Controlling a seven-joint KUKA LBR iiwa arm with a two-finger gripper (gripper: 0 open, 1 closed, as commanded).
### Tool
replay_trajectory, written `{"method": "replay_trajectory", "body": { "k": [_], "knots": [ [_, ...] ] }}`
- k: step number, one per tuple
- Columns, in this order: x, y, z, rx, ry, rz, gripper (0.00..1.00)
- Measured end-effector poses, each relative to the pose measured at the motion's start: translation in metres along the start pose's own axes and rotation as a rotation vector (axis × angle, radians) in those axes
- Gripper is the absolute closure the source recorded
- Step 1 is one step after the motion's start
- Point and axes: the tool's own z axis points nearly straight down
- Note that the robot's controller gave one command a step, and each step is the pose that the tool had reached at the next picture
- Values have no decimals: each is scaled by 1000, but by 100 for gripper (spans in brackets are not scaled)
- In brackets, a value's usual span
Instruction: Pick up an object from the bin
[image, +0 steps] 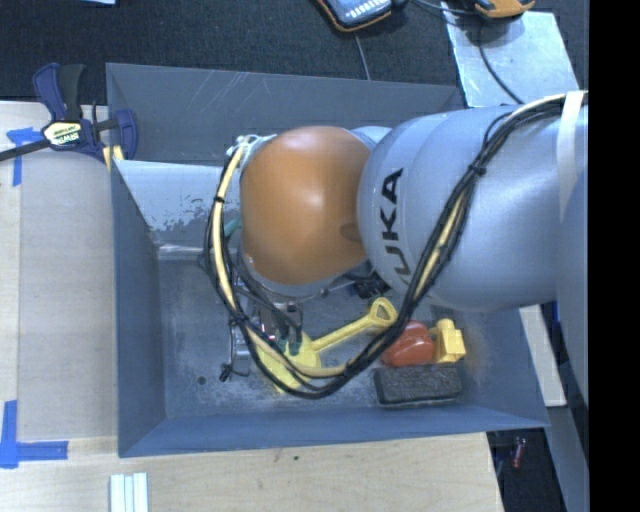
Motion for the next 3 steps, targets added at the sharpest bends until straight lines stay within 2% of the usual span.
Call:
{"method": "replay_trajectory", "body": {
  "k": [1, 2, 3],
  "knots": [
    [-2, -1, -4, -2, -8, 5, 0],
    [-80, -66, 57, 0, -9, -187, 0],
    [-43, -98, 69, -3, -11, -163, 0]
  ]
}}
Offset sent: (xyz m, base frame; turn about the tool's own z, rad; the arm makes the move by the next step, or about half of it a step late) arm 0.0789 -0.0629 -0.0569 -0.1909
